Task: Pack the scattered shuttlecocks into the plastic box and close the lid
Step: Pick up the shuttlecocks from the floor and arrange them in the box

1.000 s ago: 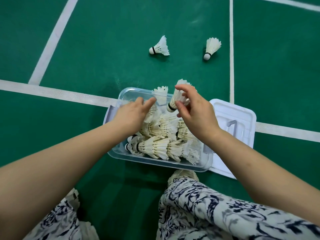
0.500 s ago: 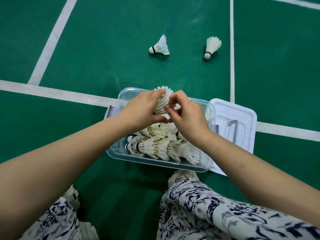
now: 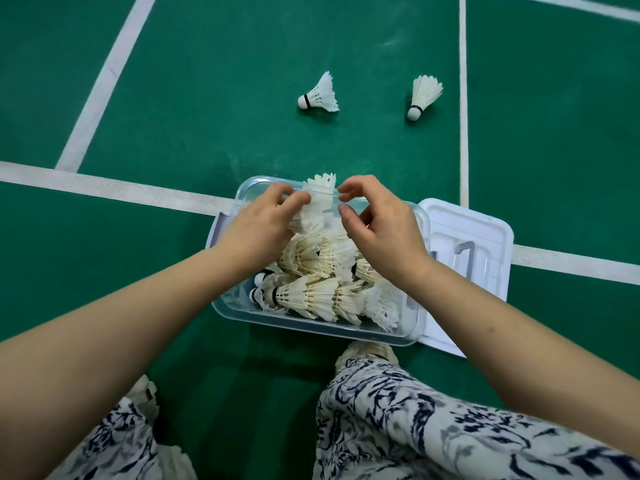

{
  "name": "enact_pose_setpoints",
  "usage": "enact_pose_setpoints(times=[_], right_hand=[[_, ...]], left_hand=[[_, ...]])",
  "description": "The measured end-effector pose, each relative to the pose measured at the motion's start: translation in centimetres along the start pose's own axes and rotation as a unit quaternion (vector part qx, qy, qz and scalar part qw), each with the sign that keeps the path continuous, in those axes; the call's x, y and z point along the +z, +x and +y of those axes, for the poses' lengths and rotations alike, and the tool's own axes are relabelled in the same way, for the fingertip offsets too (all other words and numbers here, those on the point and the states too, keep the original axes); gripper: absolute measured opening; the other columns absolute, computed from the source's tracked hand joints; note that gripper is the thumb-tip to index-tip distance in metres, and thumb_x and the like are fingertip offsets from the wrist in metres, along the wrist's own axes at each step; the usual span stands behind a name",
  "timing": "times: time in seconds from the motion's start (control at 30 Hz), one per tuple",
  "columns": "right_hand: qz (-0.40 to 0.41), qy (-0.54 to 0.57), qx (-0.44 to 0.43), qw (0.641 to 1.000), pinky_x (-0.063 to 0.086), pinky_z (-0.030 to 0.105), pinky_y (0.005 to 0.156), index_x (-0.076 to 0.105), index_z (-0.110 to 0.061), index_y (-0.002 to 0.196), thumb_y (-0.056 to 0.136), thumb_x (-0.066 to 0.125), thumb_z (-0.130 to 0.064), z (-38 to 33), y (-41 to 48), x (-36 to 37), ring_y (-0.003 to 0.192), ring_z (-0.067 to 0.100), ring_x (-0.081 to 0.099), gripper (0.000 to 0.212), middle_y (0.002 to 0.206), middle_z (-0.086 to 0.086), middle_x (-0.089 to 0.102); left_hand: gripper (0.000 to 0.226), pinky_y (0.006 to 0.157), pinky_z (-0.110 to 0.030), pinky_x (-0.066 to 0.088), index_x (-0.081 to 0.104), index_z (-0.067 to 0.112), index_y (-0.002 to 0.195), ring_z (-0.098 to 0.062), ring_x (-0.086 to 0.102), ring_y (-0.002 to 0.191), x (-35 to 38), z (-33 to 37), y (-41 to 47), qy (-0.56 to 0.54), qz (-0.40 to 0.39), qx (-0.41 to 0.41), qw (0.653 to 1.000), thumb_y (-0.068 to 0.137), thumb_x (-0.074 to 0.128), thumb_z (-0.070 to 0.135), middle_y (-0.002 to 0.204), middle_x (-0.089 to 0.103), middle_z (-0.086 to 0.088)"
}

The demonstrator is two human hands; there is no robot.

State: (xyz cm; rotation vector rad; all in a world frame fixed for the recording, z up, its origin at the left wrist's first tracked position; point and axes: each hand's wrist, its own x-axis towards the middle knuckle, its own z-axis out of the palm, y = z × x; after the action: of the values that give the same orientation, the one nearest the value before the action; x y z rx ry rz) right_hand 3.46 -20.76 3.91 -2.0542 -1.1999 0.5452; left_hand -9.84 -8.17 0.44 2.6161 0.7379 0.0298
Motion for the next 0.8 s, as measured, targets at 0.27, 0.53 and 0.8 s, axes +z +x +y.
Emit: enact_pose_setpoints(times=[0.27,0.53,0.8], right_hand=[[0.009,-0.011,-0.017,1.000,0.041,0.027,0.069,0.056,-0.021,0.105,0.090,0.052,-0.021,0.7,0.3,0.0,0.061,0.002,0.049,0.015,0.098,-0.016,0.054],[0.037,-0.038,-0.032,0.998,0.044,0.030,0.071,0.057,-0.019,0.103,0.089,0.050,-0.021,1.4,3.3,-1.1,0.061,0.010,0.049,0.015,0.094,-0.015,0.054],[-0.120,-0.226,-0.043,0.966,0.043,0.033,0.084,0.053,-0.017,0.115,0.089,0.049,-0.024,4.3,11.9,-2.0,0.094,0.023,0.057,0.027,0.117,0.004,0.058]], left_hand=[[0.063,0.093,-0.041,0.037,0.032,0.023,0.136,-0.032,0.036,0.121,1.7,-0.2,0.1,0.109,-0.048,-0.043,0.992,0.081,0.056,0.004,0.139,0.030,-0.014],[0.078,0.101,-0.037,0.032,0.022,0.026,0.143,-0.028,0.034,0.122,0.1,-0.6,0.0,0.089,-0.050,-0.002,0.995,0.079,0.067,0.020,0.136,0.032,-0.013],[0.059,0.088,-0.042,0.042,0.043,0.012,0.130,-0.030,0.048,0.103,-3.7,-1.2,4.1,0.103,0.040,0.114,0.987,0.084,0.050,0.050,0.118,0.051,-0.015]])
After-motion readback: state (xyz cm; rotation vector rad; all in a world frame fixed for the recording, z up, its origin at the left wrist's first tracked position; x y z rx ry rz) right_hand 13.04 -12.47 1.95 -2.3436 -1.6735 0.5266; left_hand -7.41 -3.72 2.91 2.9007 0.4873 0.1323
